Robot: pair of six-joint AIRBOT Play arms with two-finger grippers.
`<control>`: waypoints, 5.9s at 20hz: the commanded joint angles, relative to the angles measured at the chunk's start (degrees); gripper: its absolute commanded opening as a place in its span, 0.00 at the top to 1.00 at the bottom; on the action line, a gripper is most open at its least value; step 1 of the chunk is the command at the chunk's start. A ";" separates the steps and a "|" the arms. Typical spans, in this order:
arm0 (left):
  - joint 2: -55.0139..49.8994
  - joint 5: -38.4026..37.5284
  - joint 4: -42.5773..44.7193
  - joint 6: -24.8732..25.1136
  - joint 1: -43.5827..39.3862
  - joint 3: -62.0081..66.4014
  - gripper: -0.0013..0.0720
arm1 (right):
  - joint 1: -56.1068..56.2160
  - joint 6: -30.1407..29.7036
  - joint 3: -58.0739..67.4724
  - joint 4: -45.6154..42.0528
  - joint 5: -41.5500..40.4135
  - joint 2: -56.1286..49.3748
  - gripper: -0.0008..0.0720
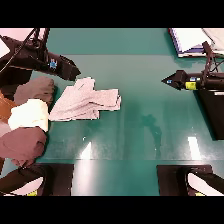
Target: Fold the shirts.
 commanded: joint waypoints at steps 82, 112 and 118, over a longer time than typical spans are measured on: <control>-40.65 14.51 -15.30 1.73 -7.37 5.86 0.95 | -6.36 0.26 11.43 -5.57 6.08 9.38 0.97; -30.03 4.22 -8.44 1.55 4.26 13.40 0.95 | 11.69 4.92 0.15 -13.22 -1.44 -20.68 0.97; -12.50 6.80 2.29 1.53 4.26 19.50 0.95 | 1.68 4.94 11.56 -13.22 0.44 1.62 0.97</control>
